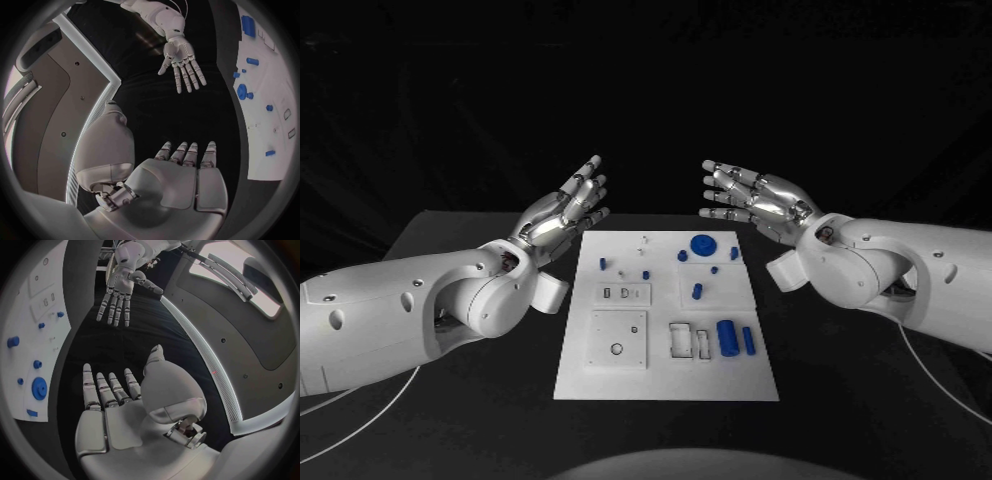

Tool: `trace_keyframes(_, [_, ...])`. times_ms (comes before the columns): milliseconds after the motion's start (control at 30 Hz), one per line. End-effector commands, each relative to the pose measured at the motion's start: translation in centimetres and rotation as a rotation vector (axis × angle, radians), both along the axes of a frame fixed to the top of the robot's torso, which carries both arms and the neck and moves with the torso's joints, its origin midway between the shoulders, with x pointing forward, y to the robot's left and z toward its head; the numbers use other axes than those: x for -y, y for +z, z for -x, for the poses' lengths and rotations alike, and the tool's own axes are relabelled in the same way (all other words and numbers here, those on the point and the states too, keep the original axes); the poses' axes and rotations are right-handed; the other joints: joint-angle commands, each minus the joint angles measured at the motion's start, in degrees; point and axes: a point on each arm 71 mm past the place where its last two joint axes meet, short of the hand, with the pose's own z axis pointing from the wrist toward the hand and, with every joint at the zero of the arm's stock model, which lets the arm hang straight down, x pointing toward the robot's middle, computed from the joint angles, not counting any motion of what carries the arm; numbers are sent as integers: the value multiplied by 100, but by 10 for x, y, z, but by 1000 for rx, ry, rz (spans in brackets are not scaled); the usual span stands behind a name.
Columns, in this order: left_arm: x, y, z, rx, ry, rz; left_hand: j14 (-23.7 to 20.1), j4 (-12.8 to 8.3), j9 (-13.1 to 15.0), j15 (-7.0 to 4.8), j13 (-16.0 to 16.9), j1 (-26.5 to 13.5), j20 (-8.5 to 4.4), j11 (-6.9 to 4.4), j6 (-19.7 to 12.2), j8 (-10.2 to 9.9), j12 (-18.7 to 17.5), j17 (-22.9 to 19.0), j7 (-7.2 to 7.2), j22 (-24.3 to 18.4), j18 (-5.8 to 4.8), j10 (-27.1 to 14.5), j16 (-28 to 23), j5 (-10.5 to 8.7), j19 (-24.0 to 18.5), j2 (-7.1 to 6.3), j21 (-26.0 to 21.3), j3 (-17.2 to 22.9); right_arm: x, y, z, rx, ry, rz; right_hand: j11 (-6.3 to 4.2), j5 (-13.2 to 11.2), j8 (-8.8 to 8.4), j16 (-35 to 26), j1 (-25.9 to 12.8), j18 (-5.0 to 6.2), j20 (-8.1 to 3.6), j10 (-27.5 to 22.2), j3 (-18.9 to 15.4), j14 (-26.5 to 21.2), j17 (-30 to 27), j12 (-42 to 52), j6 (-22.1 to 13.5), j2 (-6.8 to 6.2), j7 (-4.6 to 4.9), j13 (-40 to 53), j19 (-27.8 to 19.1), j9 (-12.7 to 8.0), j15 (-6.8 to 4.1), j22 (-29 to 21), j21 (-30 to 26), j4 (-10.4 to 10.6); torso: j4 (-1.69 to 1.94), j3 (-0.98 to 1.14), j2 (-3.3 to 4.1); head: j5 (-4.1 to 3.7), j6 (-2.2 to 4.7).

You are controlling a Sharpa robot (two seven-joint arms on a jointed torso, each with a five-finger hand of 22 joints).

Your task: Assemble the parts on the task board

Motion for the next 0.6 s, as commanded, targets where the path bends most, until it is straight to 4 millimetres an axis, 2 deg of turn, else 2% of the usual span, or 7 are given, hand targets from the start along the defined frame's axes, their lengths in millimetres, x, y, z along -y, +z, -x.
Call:
trace_keyframes(33, [5, 8, 3, 78, -51, -63, -15, -2, -144, 22, -7, -5, -25, -287, -1, -18, -19, -7, -341, -154, 13, -6, -21, 20, -1, -23, -21, -31, 1, 13, -1, 156, 21, 183, 72, 366, 109, 444, 330, 31, -33, 446, 124, 1049, 324, 530, 320, -20, 81, 101, 1058, 44, -11, 182, 460, -196, 71, 5, 178, -60, -16])
trace_keyframes(133, [3, 15, 2, 114, -29, -80, -15, -8, -130, -27, -7, 58, -112, -403, 38, -1, -19, -7, -453, -154, 22, -6, -21, 26, -1, -21, -21, -28, 4, 32, -4, 286, 11, 316, 194, 645, 289, 1539, 824, 40, -238, 1303, 314, 2805, 839, 1352, 927, -34, 168, 345, 2476, 139, -174, 494, 1177, -516, 114, -2, 253, -120, -26])
trace_keyframes(200, [0, 22, 2, 142, -5, -87, -15, -4, -115, -5, -7, 183, -141, -218, 83, 17, -19, -7, -271, -154, 32, -6, -21, 26, 0, 64, -21, 63, 3, 45, -5, 370, 15, 432, 179, 957, 456, 2002, 1216, 67, -369, 1634, 503, 3464, 1036, 1600, 1444, -21, 204, 443, 3052, 229, -376, 640, 1487, -788, 131, -24, 331, -146, -11])
trace_keyframes(300, [-6, 35, 6, 197, 45, -95, -15, -32, -65, 148, -7, 742, -7, 107, 254, 86, -19, -7, 162, -91, 64, -6, -21, 67, 94, 533, 53, 479, -2, 63, -6, 504, 32, 638, 47, 1068, 572, 2501, 1699, 85, -670, 2172, 818, 4163, 1246, 1846, 1902, -47, 313, 527, 3731, 328, -668, 884, 1935, -1153, 118, -75, 447, -155, 34])
trace_keyframes(367, [-11, 46, 9, 246, 76, -106, 169, -37, -7, 271, 77, 1252, 151, 269, 500, 177, 185, 104, 489, 95, 78, 102, 157, 412, 525, 985, 338, 832, -7, 73, -7, 594, 49, 796, -69, 940, 605, 2770, 1825, 80, -832, 2501, 982, 4588, 1363, 1856, 2131, -91, 350, 512, 4058, 380, -827, 1072, 2242, -1249, 111, -112, 519, -170, 36])
trace_keyframes(467, [-16, 58, 14, 297, 96, -124, 924, -42, 80, 369, 228, 1693, 161, 303, 1015, 342, 478, 357, 908, 359, 12, 490, 739, 796, 1362, 1488, 846, 1108, -14, 83, -8, 723, 71, 983, -217, 1037, 581, 3074, 1900, 73, -1009, 2932, 1180, 4982, 1520, 1735, 2308, -191, 271, 439, 4320, 430, -997, 1381, 2676, -1310, 141, -128, 567, -227, 4])
trace_keyframes(600, [-22, 66, 20, 316, 98, -141, 1234, -64, 76, 422, 283, 1889, 163, 316, 1231, 354, 465, 376, 943, 414, -89, 700, 982, 959, 1669, 1703, 1009, 1075, -24, 89, -13, 860, 89, 1146, -402, 943, 595, 3628, 1878, -204, -1188, 3327, 1421, 5325, 1844, 1458, 2608, -339, 123, 333, 4902, 552, -1153, 3576, 4497, -1290, 181, -133, 631, -308, 10])
